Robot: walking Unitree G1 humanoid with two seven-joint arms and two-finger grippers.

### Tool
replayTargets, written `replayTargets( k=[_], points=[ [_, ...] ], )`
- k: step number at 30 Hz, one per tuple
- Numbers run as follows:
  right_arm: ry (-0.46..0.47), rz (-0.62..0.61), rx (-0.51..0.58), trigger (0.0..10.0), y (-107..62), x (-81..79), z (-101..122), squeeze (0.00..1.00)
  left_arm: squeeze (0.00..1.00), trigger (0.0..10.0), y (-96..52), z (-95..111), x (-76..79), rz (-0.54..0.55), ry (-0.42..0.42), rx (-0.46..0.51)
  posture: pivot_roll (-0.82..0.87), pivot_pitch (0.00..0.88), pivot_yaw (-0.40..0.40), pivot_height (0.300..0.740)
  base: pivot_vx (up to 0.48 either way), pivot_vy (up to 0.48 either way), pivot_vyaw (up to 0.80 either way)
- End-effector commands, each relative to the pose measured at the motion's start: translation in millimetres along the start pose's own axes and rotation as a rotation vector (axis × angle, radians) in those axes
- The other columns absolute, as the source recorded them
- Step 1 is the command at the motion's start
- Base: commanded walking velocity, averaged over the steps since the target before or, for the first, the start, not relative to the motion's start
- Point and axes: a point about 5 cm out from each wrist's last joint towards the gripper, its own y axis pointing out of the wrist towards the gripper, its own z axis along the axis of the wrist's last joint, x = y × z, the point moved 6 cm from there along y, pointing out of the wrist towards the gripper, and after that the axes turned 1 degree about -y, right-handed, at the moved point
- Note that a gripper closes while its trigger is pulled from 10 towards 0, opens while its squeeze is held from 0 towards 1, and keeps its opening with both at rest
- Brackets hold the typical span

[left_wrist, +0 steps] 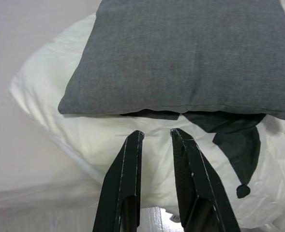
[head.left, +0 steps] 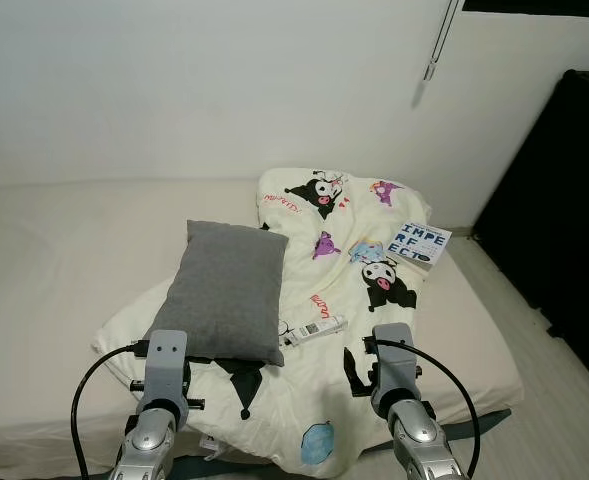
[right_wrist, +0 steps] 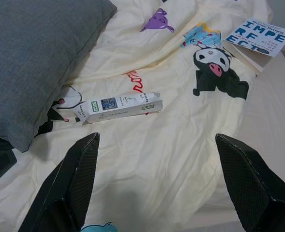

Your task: Clean up the room

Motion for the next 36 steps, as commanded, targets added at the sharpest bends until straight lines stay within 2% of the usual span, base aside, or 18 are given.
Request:
replayTargets(
  k=[1, 36],
  points=[
    [-0.001, 0.001, -0.027, 10.0, -2.7, 0.1, -7.9, 0.0, 0.0, 10.0, -2.7, -9.0, 4.0, -0.021, 0.024, -0.025, 0.02, 0.071, -0.046, 0.74, 0.0, 0.0, 0.0],
    [0.003, 0.005, -0.026, 10.0, -2.3, -0.7, -7.3, 0.0, 0.0, 10.0, -2.3, -7.1, 4.8, -0.023, 0.024, -0.019, 0.02, 0.075, -0.047, 0.74, 0.0, 0.0, 0.0]
  ],
)
